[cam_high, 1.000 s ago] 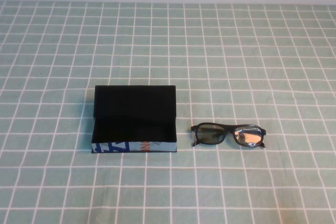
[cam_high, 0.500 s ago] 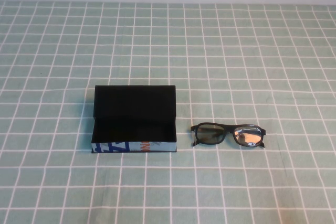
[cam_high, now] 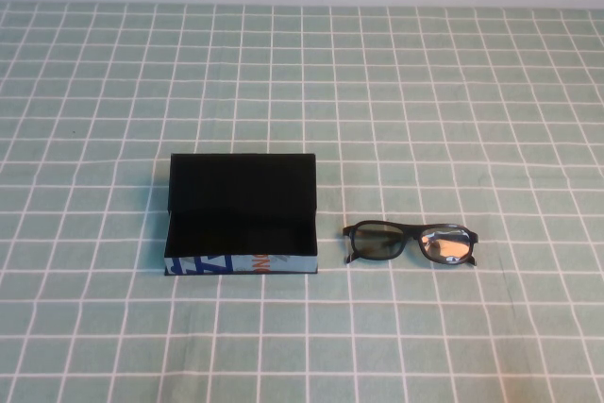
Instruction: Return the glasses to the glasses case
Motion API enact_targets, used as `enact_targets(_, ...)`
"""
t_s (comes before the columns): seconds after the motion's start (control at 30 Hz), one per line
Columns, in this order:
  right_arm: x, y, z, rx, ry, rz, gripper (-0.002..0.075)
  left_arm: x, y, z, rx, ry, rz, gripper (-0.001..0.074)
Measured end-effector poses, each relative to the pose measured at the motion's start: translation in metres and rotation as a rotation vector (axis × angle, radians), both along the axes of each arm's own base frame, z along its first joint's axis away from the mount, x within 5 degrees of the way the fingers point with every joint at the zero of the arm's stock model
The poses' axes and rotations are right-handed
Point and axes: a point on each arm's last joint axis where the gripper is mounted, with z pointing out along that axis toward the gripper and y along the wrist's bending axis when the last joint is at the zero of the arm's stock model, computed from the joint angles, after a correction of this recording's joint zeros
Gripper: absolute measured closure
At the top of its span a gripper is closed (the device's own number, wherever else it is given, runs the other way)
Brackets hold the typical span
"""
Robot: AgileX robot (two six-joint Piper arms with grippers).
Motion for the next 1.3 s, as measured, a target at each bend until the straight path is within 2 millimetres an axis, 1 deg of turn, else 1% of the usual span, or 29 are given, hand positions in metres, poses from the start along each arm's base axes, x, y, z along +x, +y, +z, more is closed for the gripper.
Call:
enact_targets(0.13,0.000,0.000,0.000,0.000,0.000,0.000,0.0737,0.000,0.000,0.000,0.000,0.000,0.000,0.0734)
enact_targets(0.33,0.000,0.000,0.000,-0.002,0.000,0.000,0.0737,0.000,0.001,0.000,0.046,-0.005,0.003,0.0734)
enact_targets(0.47,0.001,-0.002,0.002,-0.011,-0.026,-0.016,0.0737,0.001,0.001,0.002,0.039,-0.023,0.003,0.0734)
enact_targets(0.57,0.002,-0.003,0.005,-0.008,-0.067,-0.038,0.0737,0.002,0.000,0.006,0.014,-0.078,0.001,0.0733)
enact_targets(0.67,0.003,-0.005,0.007,-0.007,-0.090,-0.051,0.0737,0.003,0.000,0.017,-0.005,-0.193,0.000,0.0734)
enact_targets(0.83,0.003,-0.004,0.007,-0.005,-0.083,-0.047,0.0737,0.003,0.000,0.037,-0.032,-0.419,-0.002,0.0733)
enact_targets(0.93,0.003,-0.005,0.006,-0.034,-0.078,-0.044,0.0737,0.002,0.000,0.044,-0.042,-0.498,-0.002,0.0734)
enact_targets(1.07,0.003,-0.007,0.004,-0.185,-0.085,-0.037,0.0737,0.001,0.000,0.046,-0.046,-0.520,-0.002,0.0734)
enact_targets(1.2,0.003,-0.008,0.004,-0.211,-0.085,-0.034,0.0737,0.001,0.000,0.047,-0.047,-0.523,-0.002,0.0734)
enact_targets(1.3,0.003,-0.009,0.006,-0.214,-0.117,-0.049,0.0737,0.001,0.000,0.047,-0.047,-0.527,-0.002,0.0734)
